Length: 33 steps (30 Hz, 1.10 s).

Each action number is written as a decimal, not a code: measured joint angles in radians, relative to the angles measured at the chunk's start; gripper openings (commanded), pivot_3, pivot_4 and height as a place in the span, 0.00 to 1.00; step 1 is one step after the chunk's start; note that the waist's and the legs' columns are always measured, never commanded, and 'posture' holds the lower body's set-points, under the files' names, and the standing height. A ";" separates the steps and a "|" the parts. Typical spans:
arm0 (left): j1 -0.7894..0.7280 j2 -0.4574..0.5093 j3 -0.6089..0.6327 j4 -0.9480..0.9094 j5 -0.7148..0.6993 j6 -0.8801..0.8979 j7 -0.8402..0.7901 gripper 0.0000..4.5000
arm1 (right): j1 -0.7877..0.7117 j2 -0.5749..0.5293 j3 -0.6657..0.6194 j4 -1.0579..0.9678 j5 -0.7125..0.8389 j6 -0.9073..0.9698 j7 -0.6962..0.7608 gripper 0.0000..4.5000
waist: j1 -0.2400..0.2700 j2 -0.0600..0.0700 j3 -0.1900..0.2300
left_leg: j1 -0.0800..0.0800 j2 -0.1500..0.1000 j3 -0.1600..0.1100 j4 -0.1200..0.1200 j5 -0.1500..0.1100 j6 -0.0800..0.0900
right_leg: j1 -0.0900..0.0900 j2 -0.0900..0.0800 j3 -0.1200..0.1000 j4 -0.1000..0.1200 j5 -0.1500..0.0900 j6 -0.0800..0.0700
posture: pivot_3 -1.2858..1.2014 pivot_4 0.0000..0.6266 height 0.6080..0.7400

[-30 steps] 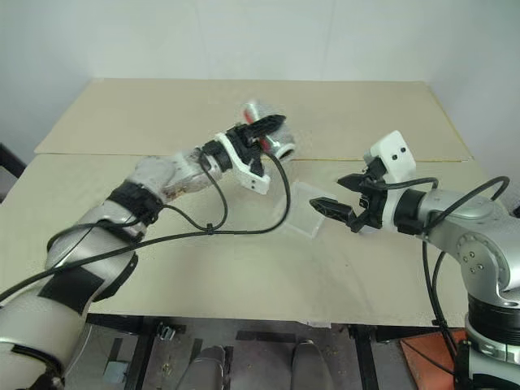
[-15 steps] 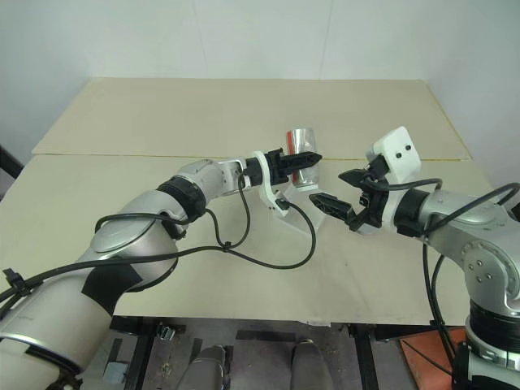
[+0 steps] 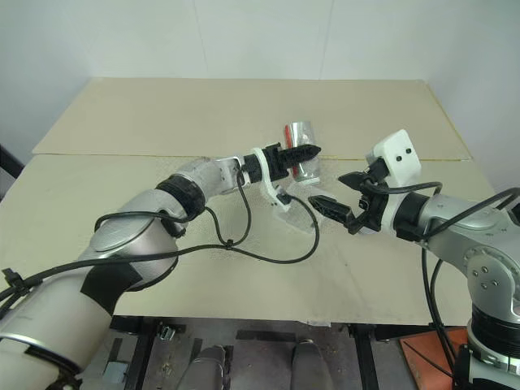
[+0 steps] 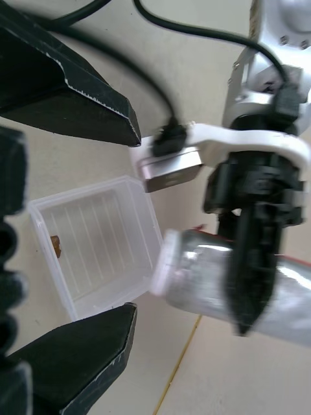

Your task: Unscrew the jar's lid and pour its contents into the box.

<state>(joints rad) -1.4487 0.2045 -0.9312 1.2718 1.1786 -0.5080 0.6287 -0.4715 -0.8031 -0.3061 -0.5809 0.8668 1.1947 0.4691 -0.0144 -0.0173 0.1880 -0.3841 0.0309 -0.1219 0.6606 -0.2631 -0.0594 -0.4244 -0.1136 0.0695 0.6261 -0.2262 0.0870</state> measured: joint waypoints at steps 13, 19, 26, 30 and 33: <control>0.439 0.021 0.791 -0.436 -1.097 0.185 -0.918 0.43 | 0.010 -0.002 0.020 0.007 -0.007 -0.082 0.042 1.00 | -0.009 0.001 0.000 | 0.000 0.000 0.000 0.000 0.003 -0.005 | 0.001 0.000 0.000 0.004 0.000 0.000 | 0.52 0.24 1.00; 0.721 0.028 0.907 -0.810 -1.279 0.577 -0.993 0.43 | 0.004 -0.002 0.023 0.020 -0.009 -0.094 0.044 1.00 | -0.035 0.001 -0.001 | 0.004 0.000 -0.001 0.000 0.002 -0.003 | 0.003 0.000 0.000 0.004 0.000 0.000 | 0.52 0.24 1.00; 0.784 0.005 0.940 -0.844 -1.305 0.594 -0.999 0.43 | 0.005 -0.002 0.023 0.021 0.001 -0.094 0.043 1.00 | -0.027 0.001 -0.001 | 0.004 0.000 -0.001 0.001 0.001 -0.001 | 0.004 0.000 0.000 0.003 0.001 -0.001 | 0.52 0.24 1.00; 0.793 -0.013 0.940 -0.843 -1.303 0.573 -1.006 0.43 | 0.005 0.010 0.023 0.020 0.014 -0.094 0.029 1.00 | -0.028 0.001 -0.001 | 0.005 0.000 -0.001 0.001 0.001 -0.001 | 0.004 0.000 0.000 0.003 0.001 -0.001 | 0.52 0.24 1.00; 0.808 -0.022 0.939 -0.840 -1.302 0.572 -1.006 0.56 | 0.005 0.015 0.024 0.019 0.022 -0.094 0.019 1.00 | -0.031 0.001 -0.001 | 0.005 0.000 -0.001 0.000 0.001 -0.001 | 0.004 0.000 0.000 0.003 0.001 -0.001 | 0.52 0.24 1.00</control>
<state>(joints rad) -0.6405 0.1824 0.0077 0.4315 -0.1236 0.0638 -0.3774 -0.4661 -0.7879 -0.2825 -0.5620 0.8886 1.1008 0.4885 -0.0449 -0.0161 0.1871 -0.3794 0.0312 -0.1224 0.6611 -0.2625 -0.0603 -0.4208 -0.1137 0.0696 0.6292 -0.2256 0.0863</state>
